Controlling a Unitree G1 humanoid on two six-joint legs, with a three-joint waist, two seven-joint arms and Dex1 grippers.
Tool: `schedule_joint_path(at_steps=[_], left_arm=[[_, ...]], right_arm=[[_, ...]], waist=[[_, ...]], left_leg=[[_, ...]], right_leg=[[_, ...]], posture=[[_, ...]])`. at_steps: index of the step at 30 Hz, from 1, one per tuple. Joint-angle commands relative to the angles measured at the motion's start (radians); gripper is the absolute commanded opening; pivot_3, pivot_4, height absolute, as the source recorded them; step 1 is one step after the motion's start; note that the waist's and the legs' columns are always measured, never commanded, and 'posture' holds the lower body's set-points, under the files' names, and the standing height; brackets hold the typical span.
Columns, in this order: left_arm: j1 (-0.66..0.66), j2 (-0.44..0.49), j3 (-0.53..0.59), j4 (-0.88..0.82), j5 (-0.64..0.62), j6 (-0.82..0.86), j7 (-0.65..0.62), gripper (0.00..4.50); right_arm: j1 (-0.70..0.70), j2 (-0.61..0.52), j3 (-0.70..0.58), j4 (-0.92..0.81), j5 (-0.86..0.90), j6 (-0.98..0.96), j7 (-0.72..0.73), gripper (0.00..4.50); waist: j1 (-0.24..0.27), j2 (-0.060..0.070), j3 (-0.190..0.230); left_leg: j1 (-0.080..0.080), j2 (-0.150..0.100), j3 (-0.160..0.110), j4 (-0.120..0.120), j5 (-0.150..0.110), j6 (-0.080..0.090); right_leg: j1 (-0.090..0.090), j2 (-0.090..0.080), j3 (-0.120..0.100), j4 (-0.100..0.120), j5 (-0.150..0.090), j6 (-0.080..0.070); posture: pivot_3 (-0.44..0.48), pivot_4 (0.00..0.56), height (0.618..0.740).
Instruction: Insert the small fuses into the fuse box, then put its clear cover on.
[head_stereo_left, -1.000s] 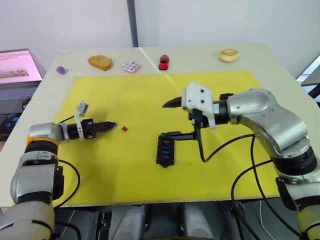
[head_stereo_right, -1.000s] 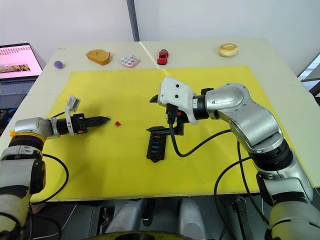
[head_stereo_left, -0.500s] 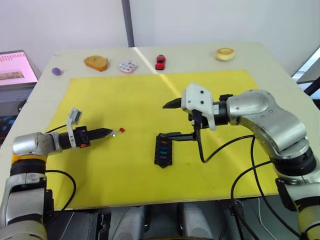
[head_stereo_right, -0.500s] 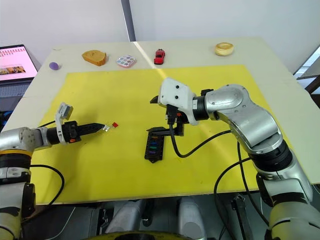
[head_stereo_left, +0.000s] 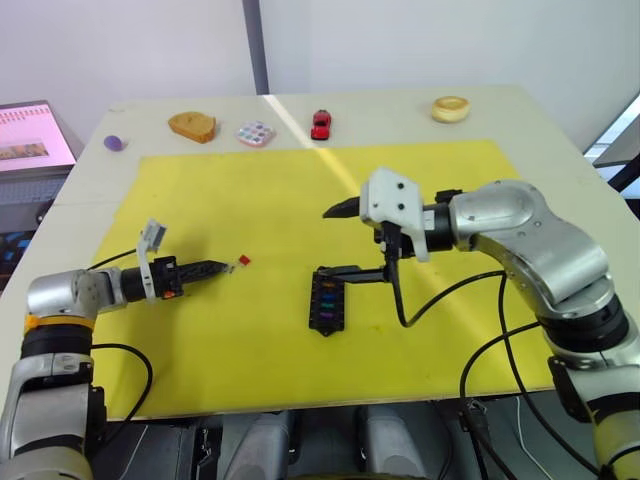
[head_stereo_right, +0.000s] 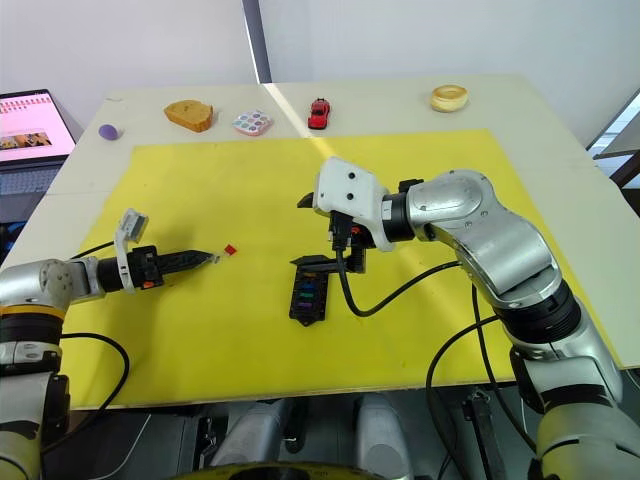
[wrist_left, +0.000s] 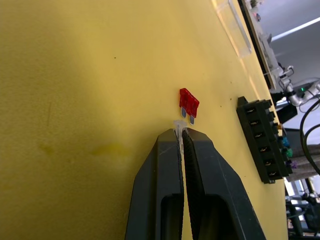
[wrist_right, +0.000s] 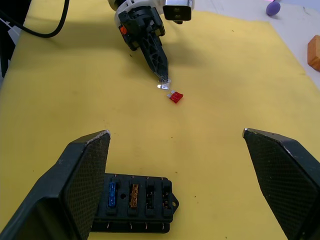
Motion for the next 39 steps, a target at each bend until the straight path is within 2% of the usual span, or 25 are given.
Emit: schedule_joint_path(at_steps=[1,10,20,39], left_arm=[[0.033,-0.017,-0.047,0.006,0.006,0.013,0.002,0.2],[0.037,-0.034,-0.077,0.02,0.021,-0.012,0.008,0.2],[0.036,-0.006,-0.05,0.037,0.011,-0.019,0.0,0.2],[0.05,0.052,0.037,-0.069,-0.103,0.057,0.006,0.2]], right_arm=[[-0.011,0.005,-0.007,-0.026,-0.003,-0.013,-0.005,4.5],[-0.006,0.004,-0.006,-0.027,-0.014,-0.015,-0.009,4.5],[-0.001,0.005,-0.004,-0.024,-0.026,-0.021,-0.008,4.5],[-0.007,0.013,0.004,-0.019,-0.029,-0.03,-0.006,4.5]], waist=[[0.001,0.0,0.0],[0.006,0.001,-0.002],[0.006,0.001,-0.002],[0.001,0.001,-0.002]], left_leg=[[0.0,0.0,0.0,0.0,0.0,0.0],[0.0,0.0,0.0,0.0,0.0,0.0],[0.001,0.0,0.0,0.0,-0.001,0.001],[0.0,0.0,0.0,0.0,-0.001,0.001]], right_leg=[[0.0,0.0,0.0,0.0,0.0,0.0],[0.001,0.0,0.0,0.0,0.0,0.0],[0.001,0.0,0.0,-0.001,0.0,0.0],[0.0,0.0,0.0,-0.001,0.0,0.0]], posture=[[0.0,0.15,0.74],[0.0,0.15,0.74],[0.0,0.15,0.74],[0.0,0.15,0.74]])
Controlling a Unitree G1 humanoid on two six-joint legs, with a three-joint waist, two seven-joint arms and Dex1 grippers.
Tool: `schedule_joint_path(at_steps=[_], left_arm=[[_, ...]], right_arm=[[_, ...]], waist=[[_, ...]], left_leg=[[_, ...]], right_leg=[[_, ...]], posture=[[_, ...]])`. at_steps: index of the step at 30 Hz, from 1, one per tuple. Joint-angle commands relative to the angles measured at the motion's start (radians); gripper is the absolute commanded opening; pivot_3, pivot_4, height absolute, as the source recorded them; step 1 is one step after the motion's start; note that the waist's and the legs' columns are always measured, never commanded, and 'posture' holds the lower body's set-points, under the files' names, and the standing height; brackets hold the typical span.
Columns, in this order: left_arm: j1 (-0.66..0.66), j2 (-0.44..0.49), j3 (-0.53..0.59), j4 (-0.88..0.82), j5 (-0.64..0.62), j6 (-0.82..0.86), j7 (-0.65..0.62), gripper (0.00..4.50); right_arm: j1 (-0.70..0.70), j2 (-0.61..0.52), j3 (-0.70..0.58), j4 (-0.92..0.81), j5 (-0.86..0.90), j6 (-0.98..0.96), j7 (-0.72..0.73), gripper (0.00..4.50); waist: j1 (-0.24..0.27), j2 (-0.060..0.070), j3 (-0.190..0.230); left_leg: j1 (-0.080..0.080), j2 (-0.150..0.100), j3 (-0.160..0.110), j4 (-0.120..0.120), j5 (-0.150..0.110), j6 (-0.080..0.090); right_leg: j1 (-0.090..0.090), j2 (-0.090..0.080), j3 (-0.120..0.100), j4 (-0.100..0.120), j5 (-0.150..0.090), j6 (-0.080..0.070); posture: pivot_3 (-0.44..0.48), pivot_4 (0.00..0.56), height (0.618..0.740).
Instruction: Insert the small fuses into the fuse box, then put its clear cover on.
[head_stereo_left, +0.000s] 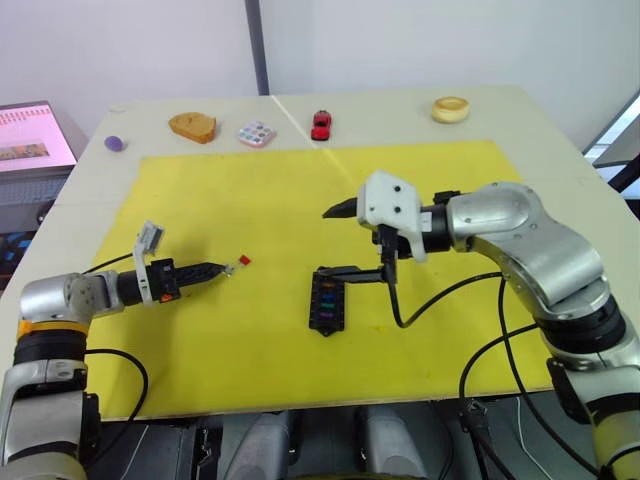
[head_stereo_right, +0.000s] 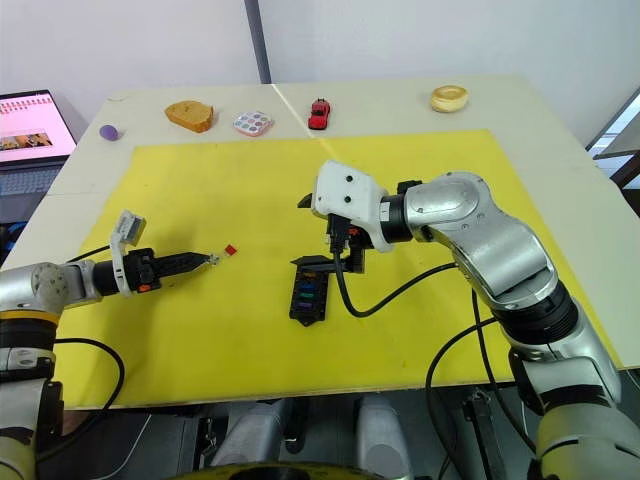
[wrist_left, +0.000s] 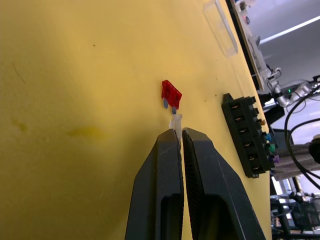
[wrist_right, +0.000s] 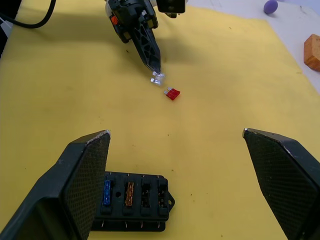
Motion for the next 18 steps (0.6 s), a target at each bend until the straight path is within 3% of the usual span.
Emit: schedule_joint_path(at_steps=[1,18], left_arm=[[0.013,0.024,0.022,-0.022,-0.019,0.013,0.008,0.2],[0.067,0.015,-0.026,-0.075,-0.003,-0.004,0.02,0.2]], right_arm=[[-0.013,0.01,-0.008,-0.019,0.001,-0.016,-0.001,4.5],[-0.014,0.007,-0.01,-0.025,-0.001,-0.014,0.001,4.5]], waist=[[0.0,0.0,0.0],[0.0,0.0,0.0]], left_leg=[[0.0,0.0,0.0,0.0,0.0,0.0],[0.0,0.0,0.0,0.0,0.0,0.0]], right_leg=[[0.0,0.0,0.0,0.0,0.0,0.0],[0.0,0.0,0.0,0.0,0.0,0.0]], posture=[[0.0,0.15,0.74],[0.0,0.15,0.74]])
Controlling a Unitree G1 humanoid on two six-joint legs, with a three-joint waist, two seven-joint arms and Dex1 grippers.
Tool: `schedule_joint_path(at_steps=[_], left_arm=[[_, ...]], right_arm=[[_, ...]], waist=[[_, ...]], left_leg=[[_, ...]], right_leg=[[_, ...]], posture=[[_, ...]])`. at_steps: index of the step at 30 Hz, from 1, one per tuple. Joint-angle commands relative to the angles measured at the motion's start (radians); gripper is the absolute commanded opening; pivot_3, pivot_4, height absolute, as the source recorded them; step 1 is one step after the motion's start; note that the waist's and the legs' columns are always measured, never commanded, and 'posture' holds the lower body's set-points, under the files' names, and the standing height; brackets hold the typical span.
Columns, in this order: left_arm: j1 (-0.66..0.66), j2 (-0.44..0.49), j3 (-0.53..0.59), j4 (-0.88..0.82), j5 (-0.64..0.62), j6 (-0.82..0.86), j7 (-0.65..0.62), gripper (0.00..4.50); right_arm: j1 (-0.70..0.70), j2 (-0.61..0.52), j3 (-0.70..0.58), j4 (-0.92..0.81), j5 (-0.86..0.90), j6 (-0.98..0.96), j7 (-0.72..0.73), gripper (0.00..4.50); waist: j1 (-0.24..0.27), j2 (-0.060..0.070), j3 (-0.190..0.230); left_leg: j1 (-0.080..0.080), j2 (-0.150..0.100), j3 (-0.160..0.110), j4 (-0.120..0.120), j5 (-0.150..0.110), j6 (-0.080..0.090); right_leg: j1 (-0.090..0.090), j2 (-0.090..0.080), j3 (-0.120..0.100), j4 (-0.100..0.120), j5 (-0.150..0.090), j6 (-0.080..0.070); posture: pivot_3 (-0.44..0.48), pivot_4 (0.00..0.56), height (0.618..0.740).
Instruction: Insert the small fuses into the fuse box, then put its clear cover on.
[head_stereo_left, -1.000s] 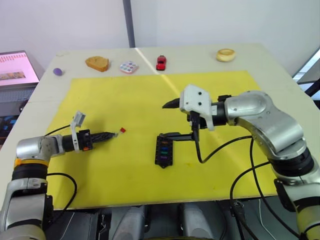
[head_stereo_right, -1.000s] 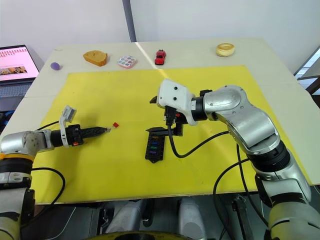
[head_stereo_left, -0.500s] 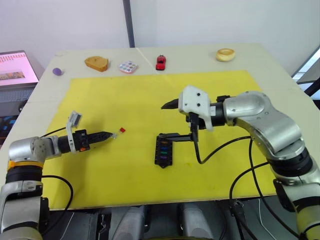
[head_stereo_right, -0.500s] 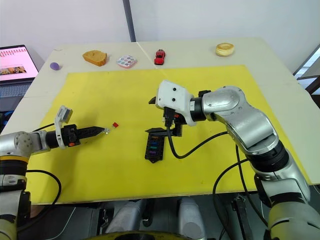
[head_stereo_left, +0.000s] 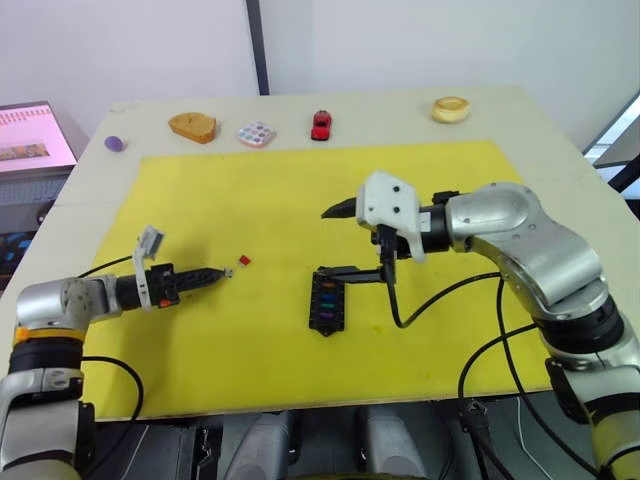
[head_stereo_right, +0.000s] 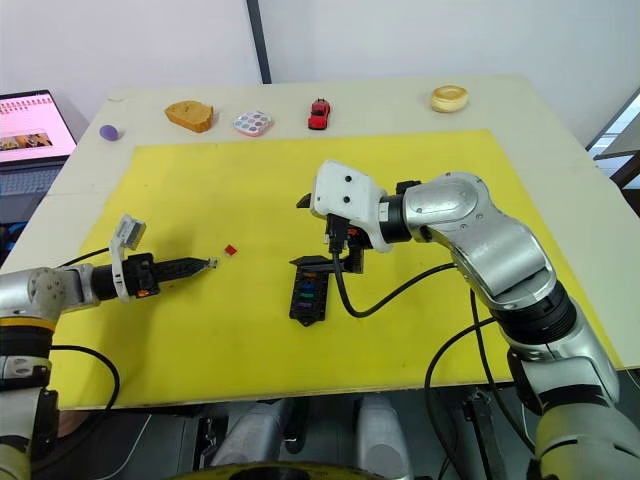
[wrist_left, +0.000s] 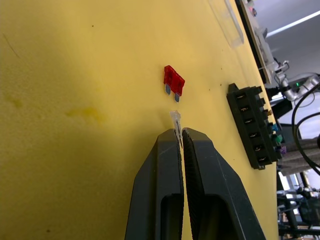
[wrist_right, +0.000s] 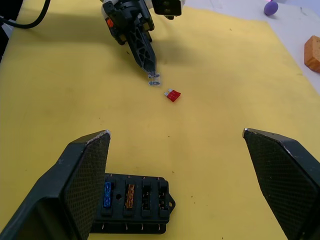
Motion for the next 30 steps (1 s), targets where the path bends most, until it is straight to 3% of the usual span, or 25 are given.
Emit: schedule_joint_path(at_steps=[1,3,4,6,8,23,26,28,30], left_arm=[[0.024,0.001,-0.023,-0.015,0.001,0.002,0.006,0.2],[0.024,-0.007,-0.027,-0.013,0.001,0.004,0.009,0.2],[0.023,-0.009,-0.028,-0.01,0.003,0.004,0.011,0.42],[0.02,-0.012,-0.024,-0.004,0.004,0.002,0.018,1.03],[0.015,-0.013,-0.02,0.013,0.007,0.005,0.024,1.99],[0.002,-0.061,-0.002,0.073,-0.012,0.026,0.075,1.99],[0.002,-0.071,-0.014,0.062,-0.005,0.023,0.085,1.08],[0.005,-0.073,-0.019,0.061,-0.003,0.02,0.089,0.16],[0.01,-0.073,-0.023,0.068,0.003,0.013,0.093,0.06]], right_arm=[[-0.014,0.002,-0.009,-0.024,-0.002,-0.015,0.0,4.5],[-0.014,0.003,-0.009,-0.024,-0.003,-0.015,-0.001,4.5],[-0.014,0.003,-0.008,-0.024,-0.003,-0.016,-0.001,4.5],[-0.013,0.001,-0.007,-0.026,-0.005,-0.016,-0.001,4.5],[-0.014,0.001,-0.006,-0.024,-0.007,-0.017,-0.001,4.5],[-0.014,0.006,-0.001,-0.022,-0.019,-0.024,0.0,4.5],[-0.014,0.005,-0.002,-0.024,-0.019,-0.024,0.0,4.5],[-0.013,0.004,-0.002,-0.024,-0.02,-0.025,0.0,4.5],[-0.012,0.003,-0.003,-0.026,-0.02,-0.023,-0.001,4.5]], waist=[[0.0,0.0,0.0],[0.001,0.0,0.0],[0.001,0.0,0.0],[0.002,0.0,0.0],[0.003,0.0,0.0],[0.012,0.001,-0.001],[0.025,0.001,-0.001],[0.027,0.001,-0.001],[0.027,0.002,-0.002]], left_leg=[[0.0,0.0,0.0,0.0,0.0,0.0],[0.0,0.0,0.0,0.0,0.0,0.0],[0.0,0.0,0.0,0.0,0.0,0.0],[0.0,0.0,0.0,0.0,0.0,0.0],[0.0,0.0,0.0,0.0,0.0,0.0],[0.001,0.0,0.0,0.0,0.0,0.0],[0.001,0.0,0.0,0.001,0.0,0.0],[0.002,0.0,0.0,0.001,0.0,0.0],[0.002,0.0,0.0,0.001,0.0,0.0]], right_leg=[[0.0,0.0,0.0,0.0,0.0,0.0],[0.0,0.0,0.0,0.0,0.0,0.0],[0.0,0.0,0.0,0.0,0.0,0.0],[0.0,0.0,0.0,0.0,0.0,0.0],[0.0,0.0,0.0,0.0,0.0,0.0],[0.001,0.0,0.0,0.0,0.0,0.0],[0.001,0.0,0.0,0.0,0.0,0.0],[0.001,0.0,0.0,0.0,0.0,0.0],[0.001,0.0,0.0,0.0,0.0,0.0]], posture=[[0.0,0.15,0.74],[0.0,0.15,0.74],[0.0,0.15,0.74],[0.0,0.15,0.74],[0.0,0.15,0.74],[0.0,0.15,0.74],[0.0,0.15,0.74],[0.0,0.15,0.74],[0.0,0.15,0.74]])
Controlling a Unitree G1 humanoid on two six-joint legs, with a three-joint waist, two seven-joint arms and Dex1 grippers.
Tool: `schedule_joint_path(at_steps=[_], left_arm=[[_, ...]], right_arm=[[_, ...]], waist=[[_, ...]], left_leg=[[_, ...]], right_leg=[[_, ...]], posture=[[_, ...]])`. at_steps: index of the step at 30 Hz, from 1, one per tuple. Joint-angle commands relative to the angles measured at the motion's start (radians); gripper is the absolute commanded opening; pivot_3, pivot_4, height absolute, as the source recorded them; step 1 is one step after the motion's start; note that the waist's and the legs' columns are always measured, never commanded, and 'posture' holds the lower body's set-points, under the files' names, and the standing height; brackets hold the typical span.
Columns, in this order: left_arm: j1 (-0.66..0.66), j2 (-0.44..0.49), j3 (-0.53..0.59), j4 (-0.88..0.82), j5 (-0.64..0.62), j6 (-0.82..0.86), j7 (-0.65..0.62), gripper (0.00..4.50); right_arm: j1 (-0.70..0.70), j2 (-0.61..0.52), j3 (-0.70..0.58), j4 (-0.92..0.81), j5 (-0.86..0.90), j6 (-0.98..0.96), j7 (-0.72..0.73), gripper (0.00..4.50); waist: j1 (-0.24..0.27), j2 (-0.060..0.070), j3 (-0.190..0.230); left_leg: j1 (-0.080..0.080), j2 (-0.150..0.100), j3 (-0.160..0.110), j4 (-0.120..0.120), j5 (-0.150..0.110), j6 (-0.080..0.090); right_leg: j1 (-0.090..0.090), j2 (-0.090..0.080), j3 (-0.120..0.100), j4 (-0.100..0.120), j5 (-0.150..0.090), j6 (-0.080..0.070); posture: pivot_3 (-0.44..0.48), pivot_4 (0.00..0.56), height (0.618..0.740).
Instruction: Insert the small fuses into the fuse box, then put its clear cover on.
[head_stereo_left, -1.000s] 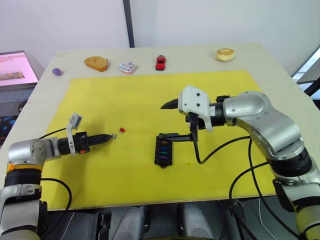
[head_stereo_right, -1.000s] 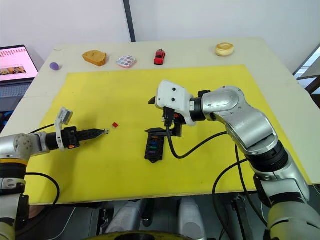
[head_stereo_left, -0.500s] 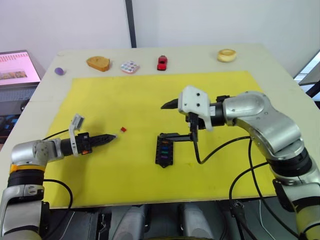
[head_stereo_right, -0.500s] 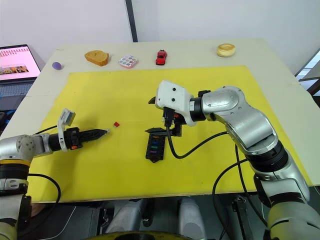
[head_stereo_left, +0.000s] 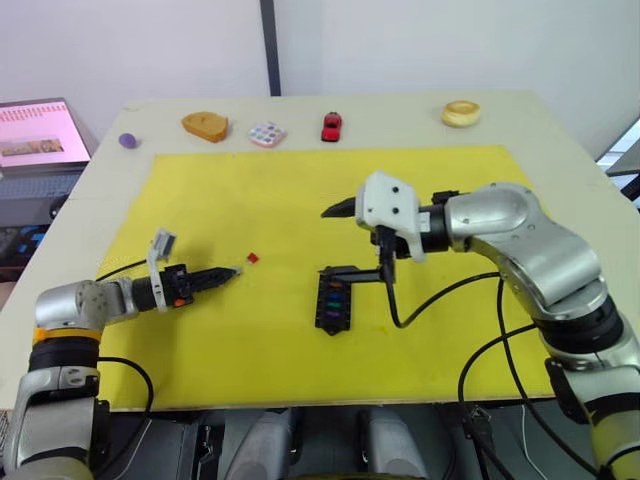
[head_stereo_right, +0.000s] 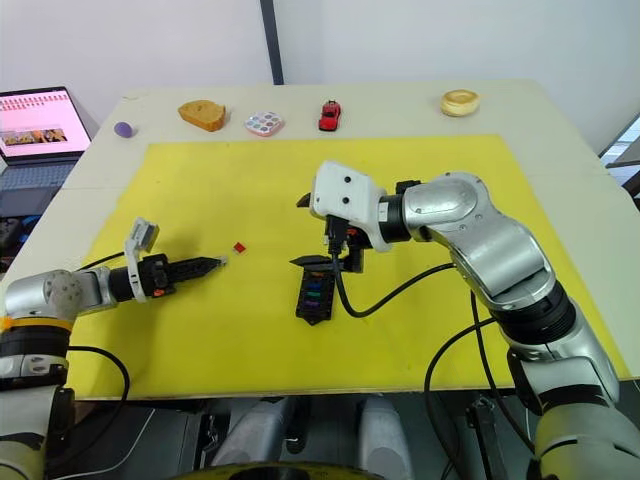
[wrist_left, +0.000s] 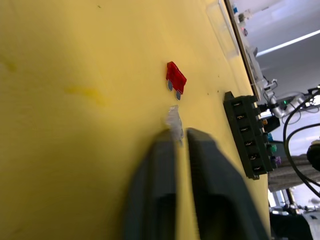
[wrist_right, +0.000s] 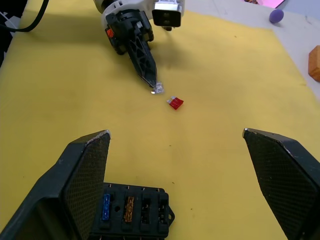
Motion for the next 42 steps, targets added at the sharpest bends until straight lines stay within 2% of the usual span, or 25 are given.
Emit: schedule_joint_path(at_steps=[1,9,15,20,25,30,35,39,42], left_arm=[[0.03,-0.001,-0.027,0.035,0.031,0.001,0.03,0.06],[0.034,0.023,-0.041,0.041,0.047,-0.027,0.015,0.06],[0.045,0.074,-0.043,-0.037,0.026,-0.052,-0.044,0.06],[0.079,0.117,-0.057,-0.202,-0.01,-0.073,-0.107,0.06],[0.115,0.165,-0.103,-0.457,-0.017,-0.17,-0.187,0.06],[0.07,0.183,-0.138,-0.603,-0.016,-0.246,-0.233,0.06],[-0.139,0.126,-0.184,-0.659,-0.028,-0.306,-0.229,0.06],[-0.211,0.105,-0.217,-0.651,-0.022,-0.332,-0.236,0.06],[-0.234,0.095,-0.233,-0.65,-0.025,-0.337,-0.238,0.0]], right_arm=[[-0.011,0.002,-0.014,-0.028,-0.001,-0.013,-0.002,4.5],[-0.011,0.004,-0.013,-0.023,-0.003,-0.016,-0.002,4.5],[-0.014,0.001,-0.012,-0.023,-0.002,-0.017,0.004,4.5],[-0.019,0.002,-0.02,-0.019,0.021,0.007,0.015,4.5],[-0.077,-0.012,-0.074,-0.01,0.183,0.247,0.055,4.5],[-0.14,-0.059,-0.097,0.002,0.299,0.397,0.101,4.5],[-0.226,-0.086,-0.104,0.029,0.372,0.506,0.119,4.5],[-0.304,-0.039,-0.107,0.087,0.384,0.57,0.057,4.5],[-0.331,-0.024,-0.108,0.093,0.393,0.593,0.026,3.62]], waist=[[0.0,0.001,0.0],[-0.001,0.003,-0.003],[-0.006,0.003,-0.003],[-0.006,0.003,-0.003],[0.001,0.002,-0.003],[0.003,0.002,-0.002],[0.003,0.001,-0.002],[-0.008,0.001,-0.002],[-0.007,0.001,-0.002]], left_leg=[[0.0,0.0,0.0,0.0,0.0,0.0],[0.001,0.0,0.0,-0.001,0.0,0.0],[0.001,0.001,0.0,-0.002,0.0,0.0],[0.0,0.001,0.0,-0.003,0.0,0.0],[-0.001,0.001,0.0,-0.002,0.0,0.0],[-0.002,0.001,-0.001,-0.002,0.0,0.0],[-0.003,0.001,-0.001,-0.001,0.0,0.0],[-0.003,0.001,0.0,-0.002,-0.001,0.001],[-0.003,0.001,0.0,-0.003,0.0,0.0]], right_leg=[[0.0,0.0,0.0,0.0,0.0,0.0],[0.001,0.0,0.0,0.0,0.0,0.0],[0.0,0.0,0.0,0.0,0.0,0.0],[-0.001,0.0,0.0,0.0,0.0,0.0],[-0.001,0.0,0.0,-0.001,0.0,0.0],[0.0,0.0,0.0,-0.003,0.0,-0.001],[-0.001,0.0,-0.001,-0.002,0.0,-0.001],[-0.001,0.0,-0.001,-0.003,0.0,0.0],[-0.002,0.0,-0.001,-0.002,0.0,-0.001]], posture=[[0.0,0.15,0.74],[0.0,0.15,0.74],[0.0,0.15,0.74],[0.0,0.15,0.74],[0.0,0.15,0.74],[0.0,0.15,0.74],[0.0,0.15,0.74],[0.0,0.15,0.74],[0.0,0.15,0.74]])
